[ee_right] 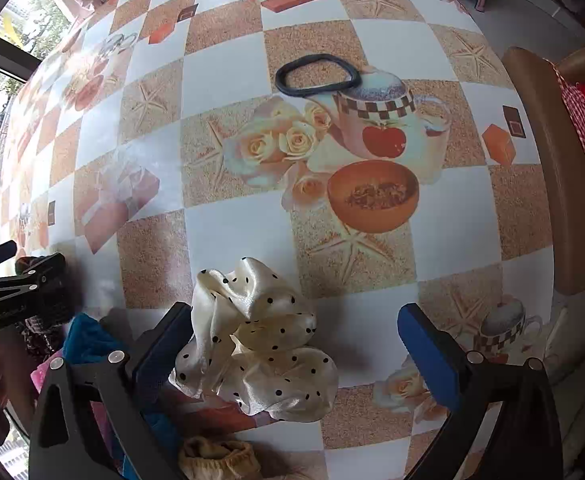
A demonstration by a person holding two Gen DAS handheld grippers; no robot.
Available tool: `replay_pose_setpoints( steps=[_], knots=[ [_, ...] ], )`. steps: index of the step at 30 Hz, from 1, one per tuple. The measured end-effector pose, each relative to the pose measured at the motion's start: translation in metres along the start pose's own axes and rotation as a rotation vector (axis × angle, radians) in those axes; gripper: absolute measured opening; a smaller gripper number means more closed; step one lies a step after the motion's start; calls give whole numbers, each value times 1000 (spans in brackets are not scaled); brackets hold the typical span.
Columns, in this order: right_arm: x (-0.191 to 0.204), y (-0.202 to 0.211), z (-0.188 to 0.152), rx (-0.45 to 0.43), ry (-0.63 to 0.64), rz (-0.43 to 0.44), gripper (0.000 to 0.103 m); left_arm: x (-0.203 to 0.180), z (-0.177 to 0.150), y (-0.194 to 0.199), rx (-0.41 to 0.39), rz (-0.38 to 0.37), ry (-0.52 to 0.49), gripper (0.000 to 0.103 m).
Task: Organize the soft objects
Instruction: 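Grasp the striped knit hat with the left tool while the right tool grasps the cream polka-dot scrunchie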
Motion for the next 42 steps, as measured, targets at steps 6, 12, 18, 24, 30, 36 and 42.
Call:
replay_pose_setpoints(
  steps=[6, 12, 18, 24, 30, 36, 42],
  knots=[
    [13, -8, 4, 28, 45, 15, 102, 3, -6, -16, 62, -61, 38, 102],
    [23, -27, -4, 40, 112, -77, 102, 9, 0, -28, 74, -98, 59, 103],
    [36, -31, -7, 60, 154, -121, 103, -9, -15, -25, 111, -94, 18, 101],
    [29, -18, -17, 15, 148, -118, 75, -30, -19, -18, 85, -138, -40, 69],
    [33, -4, -15, -7, 159, -78, 29, -38, -25, -8, 74, -165, -77, 36],
    [33, 25, -19, -35, 82, 46, 29, -24, -31, 15, 6, -198, -16, 36],
    [50, 63, -10, -65, 89, 94, 29, -8, -42, 35, -41, -217, 7, 36]
  ],
)
Point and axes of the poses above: each gripper's, at about its wrist camera, not at the fingertips, and y roughly against the way its jaws point, x to its left, z to its top, the point moved 10 cm from there along -y, roughly the way its jaws point, and after that the axes turned 1 degree about -z, right-handed, at the moved point
